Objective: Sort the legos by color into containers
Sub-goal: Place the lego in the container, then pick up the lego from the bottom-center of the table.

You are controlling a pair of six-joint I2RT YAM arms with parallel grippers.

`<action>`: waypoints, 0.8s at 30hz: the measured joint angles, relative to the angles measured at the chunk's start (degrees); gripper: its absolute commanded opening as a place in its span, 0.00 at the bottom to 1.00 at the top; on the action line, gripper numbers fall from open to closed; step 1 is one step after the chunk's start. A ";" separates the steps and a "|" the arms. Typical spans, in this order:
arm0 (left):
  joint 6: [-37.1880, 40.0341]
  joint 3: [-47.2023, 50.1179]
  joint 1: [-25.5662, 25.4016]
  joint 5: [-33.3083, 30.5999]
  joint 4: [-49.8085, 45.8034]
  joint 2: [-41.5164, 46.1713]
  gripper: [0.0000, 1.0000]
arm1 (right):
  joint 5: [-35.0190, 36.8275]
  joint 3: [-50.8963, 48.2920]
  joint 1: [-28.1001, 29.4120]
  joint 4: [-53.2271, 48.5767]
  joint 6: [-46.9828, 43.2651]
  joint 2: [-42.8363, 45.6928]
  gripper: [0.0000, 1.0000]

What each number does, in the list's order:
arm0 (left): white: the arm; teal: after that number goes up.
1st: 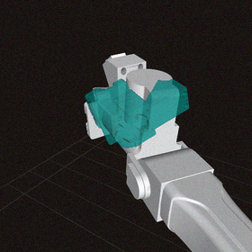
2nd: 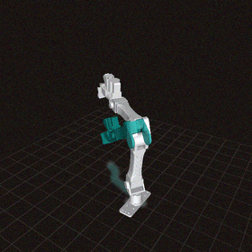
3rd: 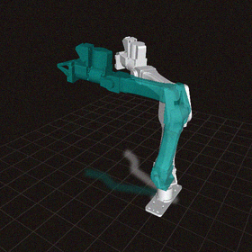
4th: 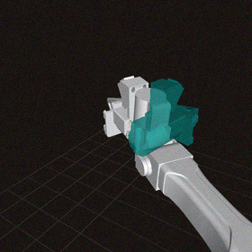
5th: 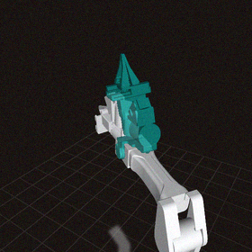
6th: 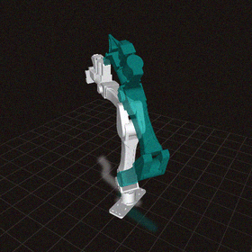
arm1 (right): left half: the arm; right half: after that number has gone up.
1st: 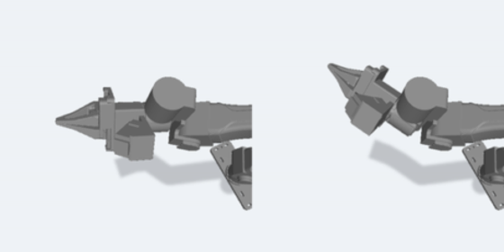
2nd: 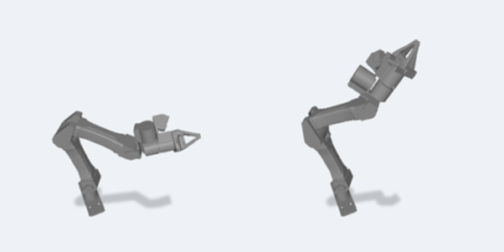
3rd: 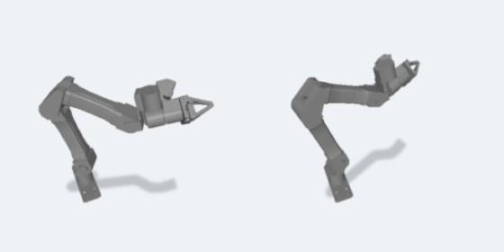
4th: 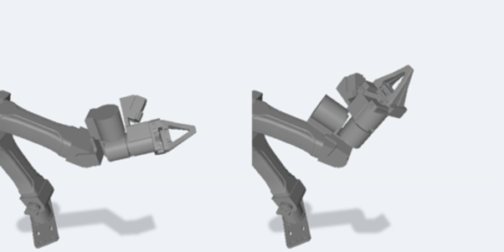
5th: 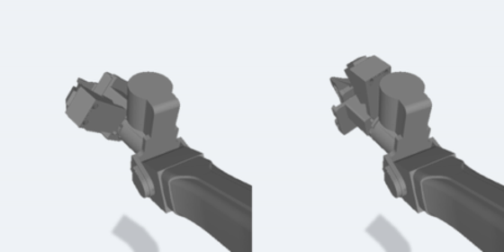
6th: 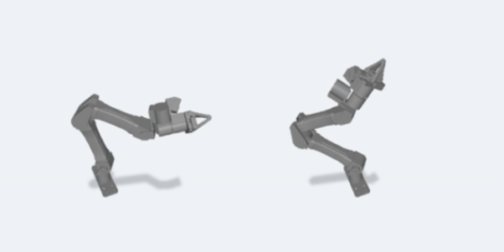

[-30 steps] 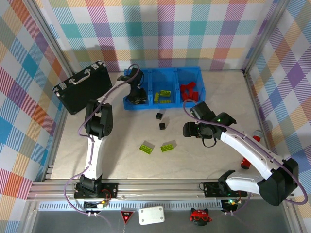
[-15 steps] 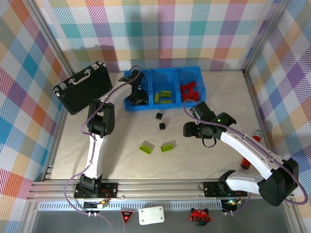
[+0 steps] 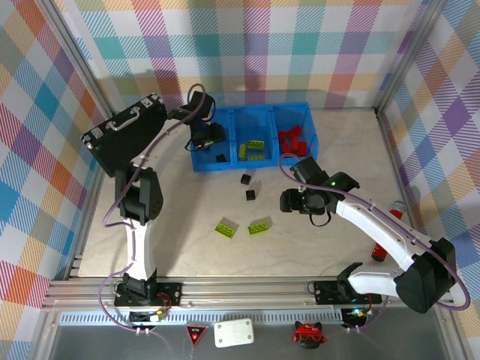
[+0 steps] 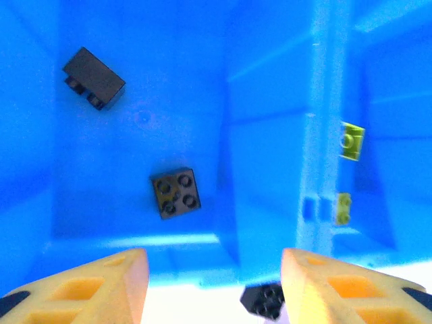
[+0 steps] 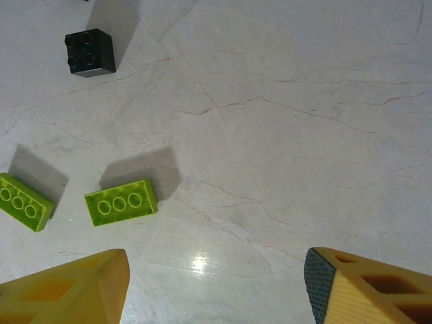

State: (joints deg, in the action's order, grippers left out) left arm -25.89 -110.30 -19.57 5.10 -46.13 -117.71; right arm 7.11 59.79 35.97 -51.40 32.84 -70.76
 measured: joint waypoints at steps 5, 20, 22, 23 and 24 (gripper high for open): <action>0.04 9.33 0.00 -0.02 1.29 9.38 0.54 | -1.57 0.00 0.02 1.25 0.02 -1.86 0.70; -1.18 40.65 0.00 0.00 4.72 35.98 0.54 | -4.02 0.11 3.80 3.34 1.05 -9.64 0.70; -1.77 44.44 0.00 0.00 4.87 39.15 0.54 | -4.22 0.46 4.42 3.54 1.05 -10.86 0.70; -1.99 46.23 -0.07 0.00 5.03 40.54 0.54 | -4.24 0.63 4.74 3.72 1.05 -11.41 0.70; -2.23 47.87 -0.04 0.00 5.16 41.72 0.54 | -4.26 0.72 5.03 3.89 1.07 -11.91 0.70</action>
State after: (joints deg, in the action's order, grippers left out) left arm -28.12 -62.43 -19.62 5.10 -40.97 -75.99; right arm 2.85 60.51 40.99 -47.51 33.91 -82.67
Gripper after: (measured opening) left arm 0.542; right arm 0.697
